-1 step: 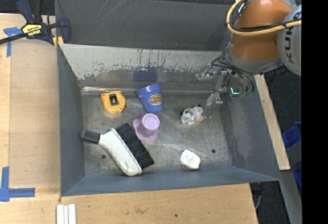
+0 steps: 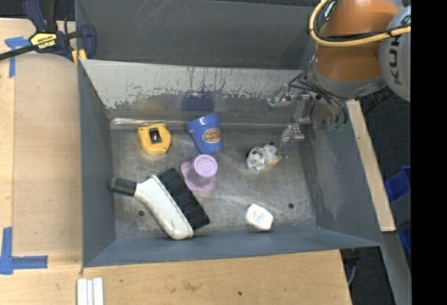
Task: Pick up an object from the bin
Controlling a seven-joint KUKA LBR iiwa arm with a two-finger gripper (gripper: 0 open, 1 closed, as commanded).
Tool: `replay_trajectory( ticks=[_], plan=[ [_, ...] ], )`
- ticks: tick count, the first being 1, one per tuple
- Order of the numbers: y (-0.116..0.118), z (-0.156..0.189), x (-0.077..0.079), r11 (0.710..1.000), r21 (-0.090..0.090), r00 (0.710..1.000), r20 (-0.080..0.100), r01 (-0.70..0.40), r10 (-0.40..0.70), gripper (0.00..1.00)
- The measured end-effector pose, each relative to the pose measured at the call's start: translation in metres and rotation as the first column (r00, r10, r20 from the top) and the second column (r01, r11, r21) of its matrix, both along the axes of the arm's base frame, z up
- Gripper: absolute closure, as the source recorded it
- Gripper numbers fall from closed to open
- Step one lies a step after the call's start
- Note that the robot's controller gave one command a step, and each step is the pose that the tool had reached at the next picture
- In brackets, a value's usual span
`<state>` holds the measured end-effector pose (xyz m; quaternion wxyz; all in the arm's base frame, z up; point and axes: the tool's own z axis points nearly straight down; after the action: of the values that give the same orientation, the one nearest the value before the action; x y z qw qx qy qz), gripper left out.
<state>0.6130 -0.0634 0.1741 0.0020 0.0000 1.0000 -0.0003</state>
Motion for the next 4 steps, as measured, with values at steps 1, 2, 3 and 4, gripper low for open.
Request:
replay_trajectory(
  ticks=[1,2,3,4],
  plan=[
    [0.002,-0.072,-0.015,0.997,-0.001,0.997,0.004,-0.073,0.073,0.0],
    [0.001,-0.107,-0.016,0.997,0.0,0.997,0.002,-0.077,0.077,0.0],
    [-0.001,-0.078,-0.023,0.999,0.001,0.999,0.0,-0.042,0.042,0.0],
    [0.0,-0.084,-0.018,0.998,0.0,0.998,0.002,-0.055,0.055,0.0]
  ],
)
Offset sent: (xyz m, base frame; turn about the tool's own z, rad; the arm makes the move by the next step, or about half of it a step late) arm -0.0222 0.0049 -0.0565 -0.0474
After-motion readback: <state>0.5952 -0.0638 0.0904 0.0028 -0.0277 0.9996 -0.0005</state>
